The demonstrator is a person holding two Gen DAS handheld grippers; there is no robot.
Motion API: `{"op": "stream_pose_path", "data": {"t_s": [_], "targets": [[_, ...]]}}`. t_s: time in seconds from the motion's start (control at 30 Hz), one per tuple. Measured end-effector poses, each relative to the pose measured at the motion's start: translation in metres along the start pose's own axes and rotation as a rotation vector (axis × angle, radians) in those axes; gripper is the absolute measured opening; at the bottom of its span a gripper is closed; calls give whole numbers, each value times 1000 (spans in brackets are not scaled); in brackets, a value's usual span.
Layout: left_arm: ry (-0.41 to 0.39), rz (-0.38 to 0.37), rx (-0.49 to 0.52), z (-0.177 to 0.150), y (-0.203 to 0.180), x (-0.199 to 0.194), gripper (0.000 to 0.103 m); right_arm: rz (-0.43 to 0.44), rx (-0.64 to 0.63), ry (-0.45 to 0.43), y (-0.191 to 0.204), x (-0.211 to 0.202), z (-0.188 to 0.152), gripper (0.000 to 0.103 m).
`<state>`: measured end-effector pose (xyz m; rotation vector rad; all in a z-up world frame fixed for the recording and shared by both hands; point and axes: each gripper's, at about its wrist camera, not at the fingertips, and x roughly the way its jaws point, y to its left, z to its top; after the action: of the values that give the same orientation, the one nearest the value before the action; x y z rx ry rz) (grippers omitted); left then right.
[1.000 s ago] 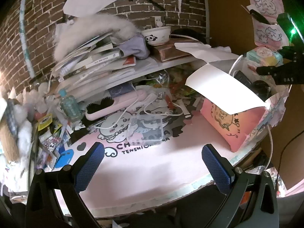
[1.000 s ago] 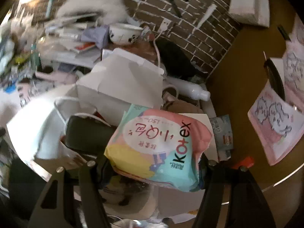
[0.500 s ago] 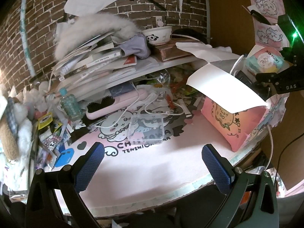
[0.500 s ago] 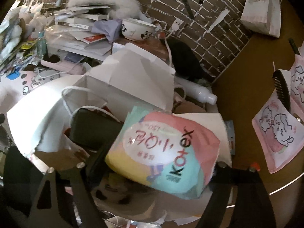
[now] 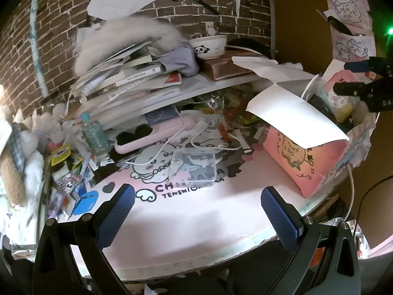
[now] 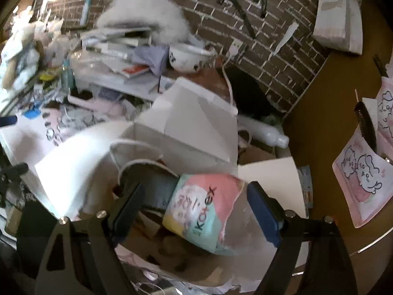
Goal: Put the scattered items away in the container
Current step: 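Lower the Kotex pack into the bag and open the right gripper, then move the left gripper down around the small clear plastic box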
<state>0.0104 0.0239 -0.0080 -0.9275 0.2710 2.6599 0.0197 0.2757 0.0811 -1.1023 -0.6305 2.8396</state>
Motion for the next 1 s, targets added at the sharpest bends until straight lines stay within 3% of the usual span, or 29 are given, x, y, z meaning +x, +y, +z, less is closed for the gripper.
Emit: {"op": "stream_pose_path", "data": {"t_s": [0.17, 0.5, 0.77, 0.9, 1.0], "targets": [[-3, 7, -9, 0, 3, 0, 103, 48, 42, -81, 5, -18, 10, 84], [3, 41, -46, -8, 23, -2, 103, 272, 79, -258, 59, -56, 32, 85], [15, 101, -107, -25, 56, -7, 103, 421, 47, -267, 117, -45, 32, 82], [25, 132, -141, -36, 74, -8, 103, 489, 45, -242, 142, -32, 30, 66], [36, 161, -162, -44, 86, -7, 103, 527, 44, -227, 159, -23, 27, 64]]}}
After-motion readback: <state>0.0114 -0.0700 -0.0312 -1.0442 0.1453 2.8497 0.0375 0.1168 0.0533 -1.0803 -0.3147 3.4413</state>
